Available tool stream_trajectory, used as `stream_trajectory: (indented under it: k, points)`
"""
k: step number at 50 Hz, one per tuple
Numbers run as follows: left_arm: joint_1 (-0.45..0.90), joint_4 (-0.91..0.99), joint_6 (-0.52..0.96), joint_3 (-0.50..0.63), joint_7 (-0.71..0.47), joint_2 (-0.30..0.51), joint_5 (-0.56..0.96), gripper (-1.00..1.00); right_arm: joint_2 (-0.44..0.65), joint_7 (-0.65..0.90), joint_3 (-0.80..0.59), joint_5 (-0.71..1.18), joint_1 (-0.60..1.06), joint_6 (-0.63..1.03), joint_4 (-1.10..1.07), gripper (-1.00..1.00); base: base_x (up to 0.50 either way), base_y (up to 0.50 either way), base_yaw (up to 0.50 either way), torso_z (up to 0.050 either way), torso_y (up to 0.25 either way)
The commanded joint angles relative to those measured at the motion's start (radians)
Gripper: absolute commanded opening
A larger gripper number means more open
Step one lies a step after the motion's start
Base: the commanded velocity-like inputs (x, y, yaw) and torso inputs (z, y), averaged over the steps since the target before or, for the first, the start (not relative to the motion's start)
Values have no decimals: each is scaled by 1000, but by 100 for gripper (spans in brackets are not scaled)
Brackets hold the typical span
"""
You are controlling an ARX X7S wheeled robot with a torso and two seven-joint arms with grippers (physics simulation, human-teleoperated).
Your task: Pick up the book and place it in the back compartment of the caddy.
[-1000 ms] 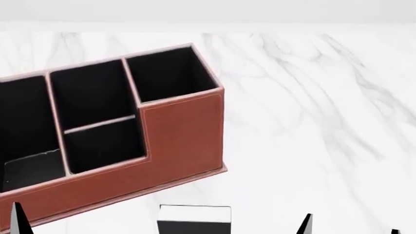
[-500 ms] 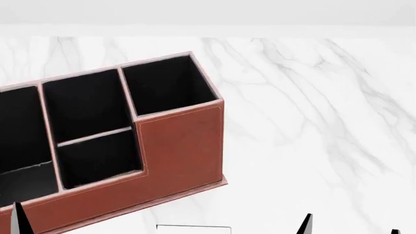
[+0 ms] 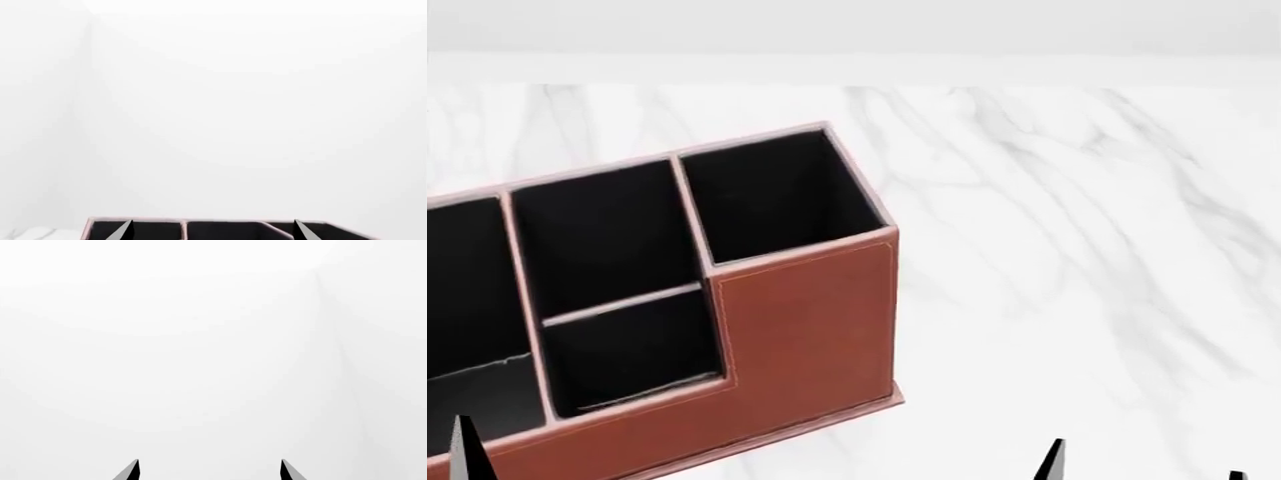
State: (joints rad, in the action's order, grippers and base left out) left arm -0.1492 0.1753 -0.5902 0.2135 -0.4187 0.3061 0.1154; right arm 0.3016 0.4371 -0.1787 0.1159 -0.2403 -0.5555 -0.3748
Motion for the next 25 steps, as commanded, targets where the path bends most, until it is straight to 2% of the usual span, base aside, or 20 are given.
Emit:
stream_trajectory:
  k: [1,25]
  points:
    - [-2,6,4,2,-5,3,-1,100,-1,9,0,-23,-3,-4,-1,100,20,152,0,0,0]
    - [0,6,5,9,-11,8,-1,100,4,17,-7,-21,-2,-14,1,100,23,312,0,0,0]
